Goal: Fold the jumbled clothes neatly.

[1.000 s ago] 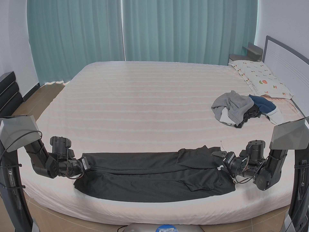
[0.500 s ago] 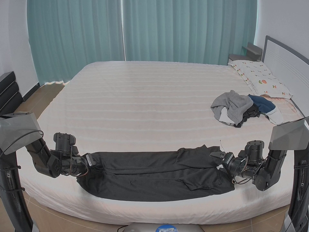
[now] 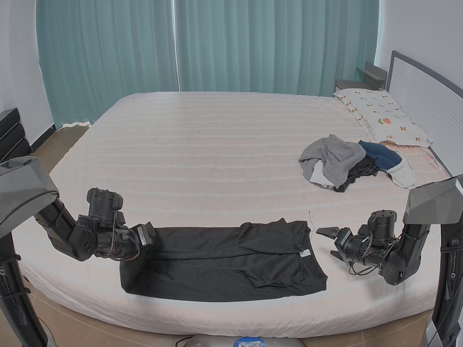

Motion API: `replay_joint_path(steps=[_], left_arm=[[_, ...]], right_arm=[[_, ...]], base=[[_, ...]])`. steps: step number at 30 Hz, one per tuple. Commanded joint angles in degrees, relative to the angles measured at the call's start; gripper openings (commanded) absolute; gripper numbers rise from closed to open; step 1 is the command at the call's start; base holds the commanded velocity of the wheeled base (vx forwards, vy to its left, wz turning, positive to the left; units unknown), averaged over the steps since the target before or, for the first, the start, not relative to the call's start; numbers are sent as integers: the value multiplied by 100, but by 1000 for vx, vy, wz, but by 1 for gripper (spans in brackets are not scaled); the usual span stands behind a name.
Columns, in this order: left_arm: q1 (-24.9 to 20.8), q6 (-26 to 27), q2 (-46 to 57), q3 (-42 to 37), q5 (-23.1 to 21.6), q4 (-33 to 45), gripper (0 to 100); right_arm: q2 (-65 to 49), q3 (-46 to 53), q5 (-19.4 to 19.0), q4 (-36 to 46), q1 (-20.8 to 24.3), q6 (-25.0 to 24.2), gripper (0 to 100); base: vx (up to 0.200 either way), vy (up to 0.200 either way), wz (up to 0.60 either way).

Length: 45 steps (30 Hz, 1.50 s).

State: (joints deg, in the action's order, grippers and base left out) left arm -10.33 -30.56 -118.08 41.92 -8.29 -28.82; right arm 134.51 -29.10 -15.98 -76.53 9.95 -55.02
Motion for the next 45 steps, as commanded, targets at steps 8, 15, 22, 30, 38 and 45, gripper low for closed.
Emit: replay_joint_path(steps=[8, 15, 22, 30, 38, 45], left_arm=[[-1253, -20, 285, 1160, 776, 1282, 0], [-1885, -328, -84, 1837, 1014, 1845, 0], [-2246, -609, -418, 2540, 1014, 2486, 0], [-2422, -943, -866, 2944, 1075, 2522, 0], [-2430, -1215, -1112, 3147, 1365, 2522, 100], [-2466, -1444, -1059, 2980, 1374, 2522, 100]], right_arm=[[40, 1, -10, -2, 7, 70, 100], [40, 10, -1, -2, 7, 79, 100], [40, 10, -1, -2, 16, 79, 100], [49, 10, -1, -2, 16, 96, 100], [75, 18, -1, -2, 34, 158, 100], [75, 27, -1, -2, 42, 158, 100]], base=[[0, -200, 0], [0, -200, 0], [0, -200, 0], [0, -50, 0], [0, 0, 0], [0, 0, 0]])
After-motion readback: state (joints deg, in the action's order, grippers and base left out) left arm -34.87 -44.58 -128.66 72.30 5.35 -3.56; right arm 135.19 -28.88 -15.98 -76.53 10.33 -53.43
